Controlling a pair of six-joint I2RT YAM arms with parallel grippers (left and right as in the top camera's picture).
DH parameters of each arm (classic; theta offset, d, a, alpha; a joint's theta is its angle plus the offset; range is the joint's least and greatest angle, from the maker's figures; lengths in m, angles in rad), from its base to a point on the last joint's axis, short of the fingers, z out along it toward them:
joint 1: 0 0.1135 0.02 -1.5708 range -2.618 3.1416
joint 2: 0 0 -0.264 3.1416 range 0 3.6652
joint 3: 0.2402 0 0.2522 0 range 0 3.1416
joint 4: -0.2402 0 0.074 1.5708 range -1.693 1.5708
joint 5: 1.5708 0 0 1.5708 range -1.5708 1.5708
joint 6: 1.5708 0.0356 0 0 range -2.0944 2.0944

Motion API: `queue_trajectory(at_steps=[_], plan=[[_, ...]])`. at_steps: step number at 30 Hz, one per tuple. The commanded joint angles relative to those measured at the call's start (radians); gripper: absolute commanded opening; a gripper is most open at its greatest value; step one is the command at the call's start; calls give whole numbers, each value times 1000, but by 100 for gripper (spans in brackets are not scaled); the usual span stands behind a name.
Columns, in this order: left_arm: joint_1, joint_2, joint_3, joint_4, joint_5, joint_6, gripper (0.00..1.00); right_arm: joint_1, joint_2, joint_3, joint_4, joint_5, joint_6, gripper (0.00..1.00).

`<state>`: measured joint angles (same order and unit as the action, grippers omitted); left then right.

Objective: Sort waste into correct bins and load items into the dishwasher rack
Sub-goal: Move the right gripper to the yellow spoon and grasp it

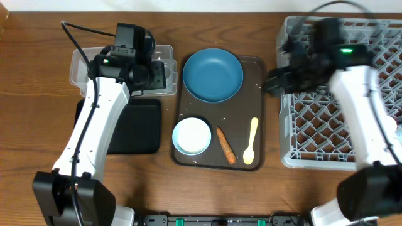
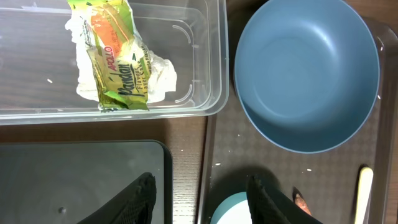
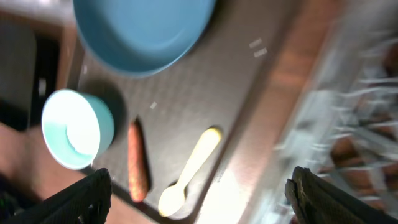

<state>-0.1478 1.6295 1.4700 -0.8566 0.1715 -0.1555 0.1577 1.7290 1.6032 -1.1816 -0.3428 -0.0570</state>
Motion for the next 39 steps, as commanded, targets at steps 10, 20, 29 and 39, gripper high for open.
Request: queue_trajectory(at_steps=[10, 20, 29, 39], plan=[[-1, 3, 6, -5, -31, 13, 50, 283, 174, -145, -10, 174, 368, 89], [-1, 3, 6, -4, -31, 13, 50, 318, 185, -343, 121, 189, 451, 86], [-1, 3, 6, -5, -31, 13, 50, 359, 185, -468, 288, 196, 472, 75], [-1, 3, 6, -11, -31, 13, 50, 380, 186, -519, 317, 298, 506, 52]])
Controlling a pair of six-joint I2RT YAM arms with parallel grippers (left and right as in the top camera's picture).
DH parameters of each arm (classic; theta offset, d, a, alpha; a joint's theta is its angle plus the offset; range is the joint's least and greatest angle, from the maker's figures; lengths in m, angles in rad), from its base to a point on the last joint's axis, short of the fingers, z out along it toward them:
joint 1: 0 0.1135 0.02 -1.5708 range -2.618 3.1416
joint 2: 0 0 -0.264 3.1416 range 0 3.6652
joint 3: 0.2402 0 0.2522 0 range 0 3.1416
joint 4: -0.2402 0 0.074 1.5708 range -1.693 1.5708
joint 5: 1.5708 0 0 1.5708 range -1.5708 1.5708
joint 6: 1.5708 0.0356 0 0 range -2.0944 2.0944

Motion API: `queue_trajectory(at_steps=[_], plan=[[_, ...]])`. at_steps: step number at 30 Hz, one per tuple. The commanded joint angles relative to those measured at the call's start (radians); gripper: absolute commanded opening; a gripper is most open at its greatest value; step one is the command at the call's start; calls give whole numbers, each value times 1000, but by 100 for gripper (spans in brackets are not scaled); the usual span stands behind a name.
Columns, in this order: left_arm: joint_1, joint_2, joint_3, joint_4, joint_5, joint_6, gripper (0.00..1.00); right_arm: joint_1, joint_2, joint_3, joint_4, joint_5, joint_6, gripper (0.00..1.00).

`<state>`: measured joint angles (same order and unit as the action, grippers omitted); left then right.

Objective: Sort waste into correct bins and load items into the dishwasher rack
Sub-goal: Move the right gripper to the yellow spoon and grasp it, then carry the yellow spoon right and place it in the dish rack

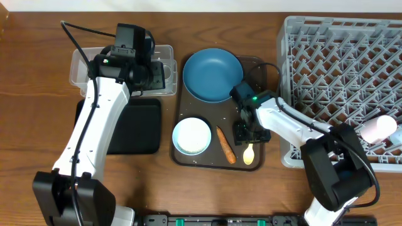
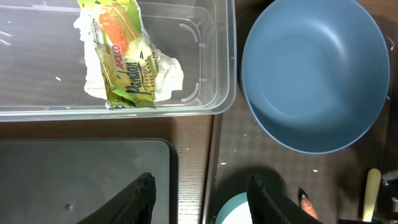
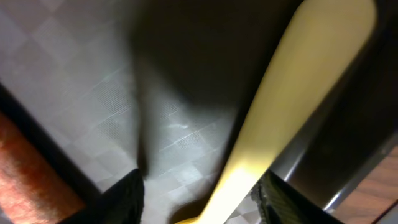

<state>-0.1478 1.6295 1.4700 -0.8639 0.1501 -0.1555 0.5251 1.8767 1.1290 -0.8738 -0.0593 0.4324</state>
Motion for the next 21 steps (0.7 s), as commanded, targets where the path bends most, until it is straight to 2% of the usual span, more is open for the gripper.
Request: queue_trajectory(at_steps=[1, 8, 16, 21], plan=[[-1, 3, 6, -3, -9, 13, 50, 13, 38, -45, 7, 14, 17, 48], [-1, 3, 6, -3, -9, 13, 50, 13, 38, -45, 3, 2, 27, 26], [-1, 3, 7, -3, -9, 13, 50, 13, 38, -45, 11, 3, 35, 21], [-1, 3, 6, -3, -9, 13, 50, 13, 38, -45, 28, -3, 39, 9]])
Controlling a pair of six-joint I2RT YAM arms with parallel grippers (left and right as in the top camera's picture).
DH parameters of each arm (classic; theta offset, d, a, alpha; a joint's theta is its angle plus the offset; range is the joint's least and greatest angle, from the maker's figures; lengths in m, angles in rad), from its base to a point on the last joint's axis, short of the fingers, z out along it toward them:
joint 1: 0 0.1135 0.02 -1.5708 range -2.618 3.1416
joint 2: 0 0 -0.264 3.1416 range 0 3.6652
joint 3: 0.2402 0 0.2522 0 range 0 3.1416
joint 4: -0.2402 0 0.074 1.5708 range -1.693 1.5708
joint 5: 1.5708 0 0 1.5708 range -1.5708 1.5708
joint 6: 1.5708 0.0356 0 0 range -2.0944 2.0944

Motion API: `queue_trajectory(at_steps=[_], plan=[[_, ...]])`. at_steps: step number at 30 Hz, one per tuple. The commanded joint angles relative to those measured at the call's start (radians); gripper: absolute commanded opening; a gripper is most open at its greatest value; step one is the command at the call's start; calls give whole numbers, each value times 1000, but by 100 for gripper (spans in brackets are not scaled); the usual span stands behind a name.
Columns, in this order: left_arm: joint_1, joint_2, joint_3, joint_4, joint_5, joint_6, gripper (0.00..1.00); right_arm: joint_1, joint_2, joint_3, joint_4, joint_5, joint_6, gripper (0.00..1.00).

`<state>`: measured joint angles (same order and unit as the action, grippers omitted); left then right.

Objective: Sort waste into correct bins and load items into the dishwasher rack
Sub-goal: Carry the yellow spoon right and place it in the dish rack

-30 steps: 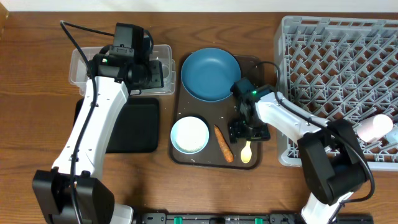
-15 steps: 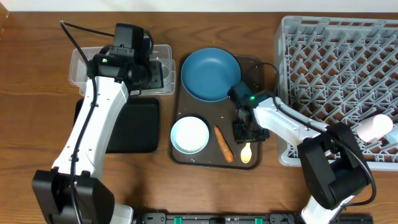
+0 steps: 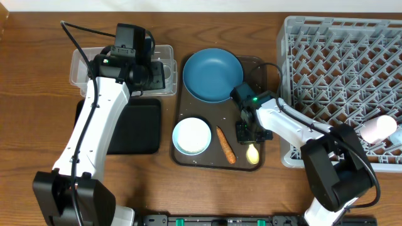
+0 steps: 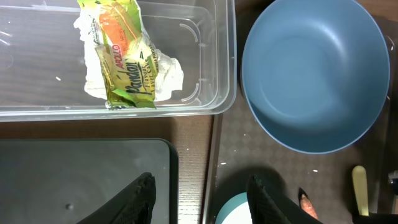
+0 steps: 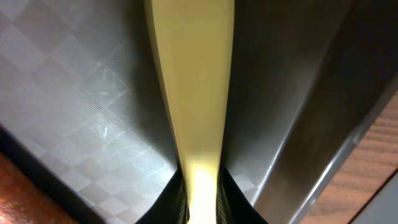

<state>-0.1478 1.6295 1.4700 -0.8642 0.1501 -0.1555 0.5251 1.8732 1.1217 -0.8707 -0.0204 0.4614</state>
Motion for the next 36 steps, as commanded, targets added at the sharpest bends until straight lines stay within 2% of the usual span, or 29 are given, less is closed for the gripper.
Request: queue_trajectory(at_steps=[1, 8, 17, 28, 36], plan=[[-1, 3, 7, -3, -9, 13, 50, 13, 42, -38, 26, -48, 10, 8], [-1, 3, 6, -3, -9, 13, 50, 13, 41, -38, 26, -49, 10, 7], [-1, 3, 7, -3, -9, 13, 50, 10, 34, -32, 17, -59, 6, 1], [-1, 3, 6, -3, -9, 13, 50, -62, -105, 70, -43, -63, -145, 1], [-1, 3, 7, -3, -9, 13, 50, -76, -159, 79, -61, -62, -175, 1]])
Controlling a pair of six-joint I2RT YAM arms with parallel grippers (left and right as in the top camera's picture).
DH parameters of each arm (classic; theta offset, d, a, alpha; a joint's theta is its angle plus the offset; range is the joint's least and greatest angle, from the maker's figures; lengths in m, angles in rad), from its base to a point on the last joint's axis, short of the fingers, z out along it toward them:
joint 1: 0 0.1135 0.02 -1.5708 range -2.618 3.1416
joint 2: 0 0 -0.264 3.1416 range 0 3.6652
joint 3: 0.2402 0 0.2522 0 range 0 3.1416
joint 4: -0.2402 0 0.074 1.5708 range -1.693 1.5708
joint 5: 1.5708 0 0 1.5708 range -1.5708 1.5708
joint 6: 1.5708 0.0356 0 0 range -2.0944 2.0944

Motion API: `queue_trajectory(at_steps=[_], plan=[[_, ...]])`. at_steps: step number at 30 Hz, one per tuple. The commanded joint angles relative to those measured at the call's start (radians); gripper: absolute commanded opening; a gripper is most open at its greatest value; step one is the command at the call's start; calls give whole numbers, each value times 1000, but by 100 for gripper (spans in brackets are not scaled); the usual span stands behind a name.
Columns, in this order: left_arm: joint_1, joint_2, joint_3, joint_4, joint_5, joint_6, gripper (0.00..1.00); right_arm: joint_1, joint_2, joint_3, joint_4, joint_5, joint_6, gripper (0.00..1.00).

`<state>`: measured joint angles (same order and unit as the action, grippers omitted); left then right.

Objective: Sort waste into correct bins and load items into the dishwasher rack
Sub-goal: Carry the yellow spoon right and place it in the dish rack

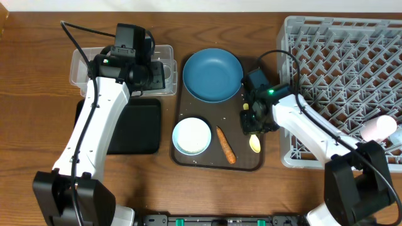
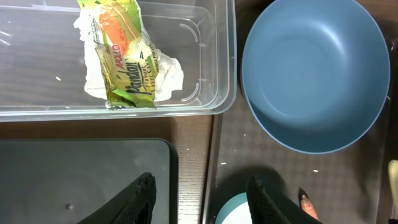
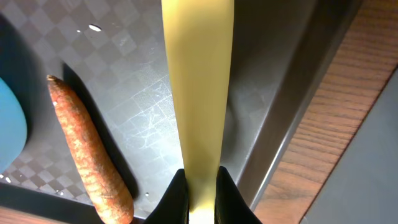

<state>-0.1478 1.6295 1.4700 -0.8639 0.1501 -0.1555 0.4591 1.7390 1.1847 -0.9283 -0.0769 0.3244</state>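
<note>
My right gripper (image 3: pixel 198 199) is shut on the yellow spoon (image 3: pixel 196 87), held above the brown tray (image 1: pixel 254 164) at its right side; its bowl (image 1: pixel 254 144) hangs toward the tray's front. An orange carrot (image 3: pixel 87 155) lies on the tray left of the spoon. The blue bowl (image 1: pixel 212 75) sits at the tray's back and a small light-blue cup (image 1: pixel 191 135) at its front left. My left gripper (image 2: pixel 199 193) is open, high above the tray's left edge. The clear bin (image 2: pixel 205 68) holds a green wrapper (image 2: pixel 121 56) and crumpled tissue. The grey dishwasher rack (image 1: pixel 339 56) stands on the right.
A black bin (image 1: pixel 135 129) lies left of the tray, in front of the clear bin. A pale pink cup (image 1: pixel 379 129) lies in the rack near its right edge. Bare wood shows between the tray and the rack (image 3: pixel 311 143).
My right gripper has risen off the tray with the spoon still in it and shifted a little toward the rack. The left arm has not moved.
My right gripper was first up by the rack's left end. Then it was down on the tray, open around the spoon's handle. Then it was shut on the handle, and now holds the spoon clear of the tray. The left gripper stayed open above the bins.
</note>
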Motion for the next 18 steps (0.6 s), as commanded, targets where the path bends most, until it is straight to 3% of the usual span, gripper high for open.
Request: queue_trajectory(at_steps=[1, 18], plan=[[-1, 3, 6, -3, -9, 13, 50, -10, -29, 16, -3, -6, -39, 1], [-1, 3, 7, -3, -9, 13, 50, -180, -51, 239, -179, -10, -184, 1]])
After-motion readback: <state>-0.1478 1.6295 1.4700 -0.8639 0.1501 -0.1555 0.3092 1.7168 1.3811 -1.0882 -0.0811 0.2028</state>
